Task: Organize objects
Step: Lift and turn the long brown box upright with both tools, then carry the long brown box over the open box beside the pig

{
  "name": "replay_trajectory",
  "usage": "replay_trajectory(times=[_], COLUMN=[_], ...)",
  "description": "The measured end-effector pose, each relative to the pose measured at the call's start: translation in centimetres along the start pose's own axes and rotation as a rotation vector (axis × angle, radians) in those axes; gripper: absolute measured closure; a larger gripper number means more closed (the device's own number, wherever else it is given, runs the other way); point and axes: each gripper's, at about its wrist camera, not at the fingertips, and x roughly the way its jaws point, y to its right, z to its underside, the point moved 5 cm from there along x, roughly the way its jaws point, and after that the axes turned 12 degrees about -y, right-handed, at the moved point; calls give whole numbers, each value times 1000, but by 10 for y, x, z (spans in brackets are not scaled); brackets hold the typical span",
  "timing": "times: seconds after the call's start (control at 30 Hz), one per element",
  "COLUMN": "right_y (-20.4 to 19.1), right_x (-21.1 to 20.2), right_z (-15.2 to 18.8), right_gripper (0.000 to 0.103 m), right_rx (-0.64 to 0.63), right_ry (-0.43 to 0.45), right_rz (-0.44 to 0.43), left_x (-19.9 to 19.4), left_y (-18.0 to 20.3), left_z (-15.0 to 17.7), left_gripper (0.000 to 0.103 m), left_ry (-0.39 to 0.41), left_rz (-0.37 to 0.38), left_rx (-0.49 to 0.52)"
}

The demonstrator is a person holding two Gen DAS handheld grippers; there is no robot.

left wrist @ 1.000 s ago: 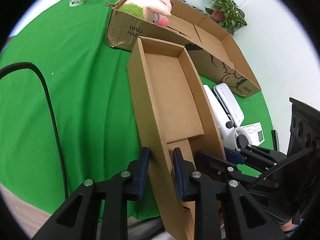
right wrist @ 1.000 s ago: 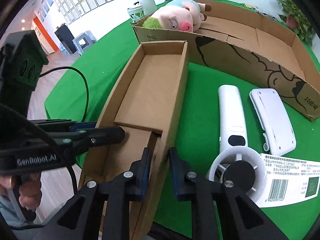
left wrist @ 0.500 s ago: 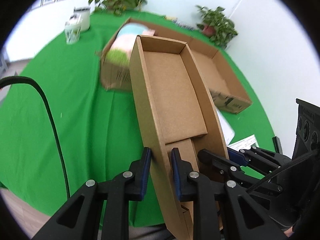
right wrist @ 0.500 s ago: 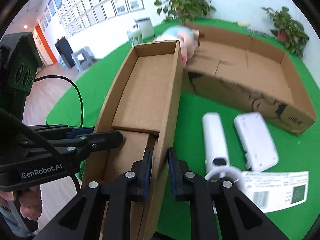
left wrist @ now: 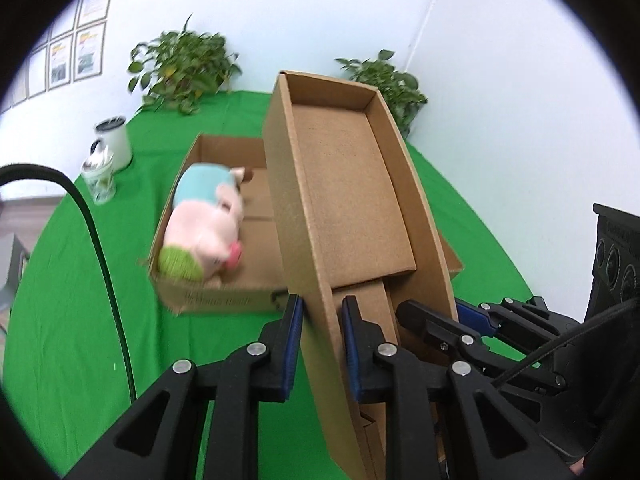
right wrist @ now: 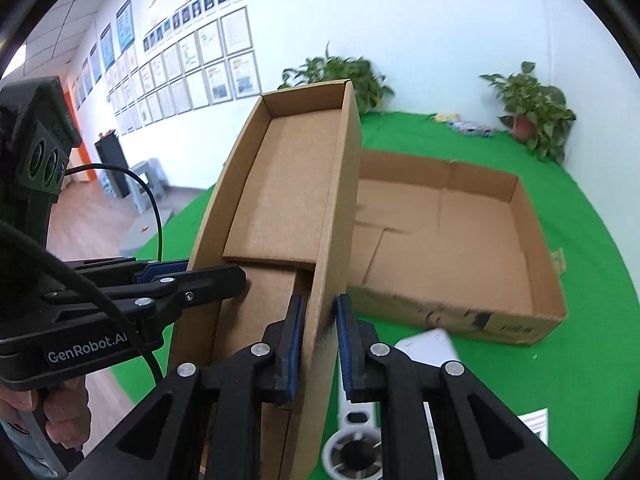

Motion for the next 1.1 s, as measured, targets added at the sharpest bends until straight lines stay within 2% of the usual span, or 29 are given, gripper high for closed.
replay_trajectory(times=[0.43,1.1], right_y=[39,68], right_x=[-22,27], right_z=[-46,-134], right_gripper=[89,89], right_rx=[63,76], right_ry=[63,72], right_rz=[50,54], left_x=[5,37], left_y=[25,-6], left_z=[-59,-125], left_gripper=[85,88], left_ry=[51,80], left_rz=[-8,-50], left_rx=[81,54])
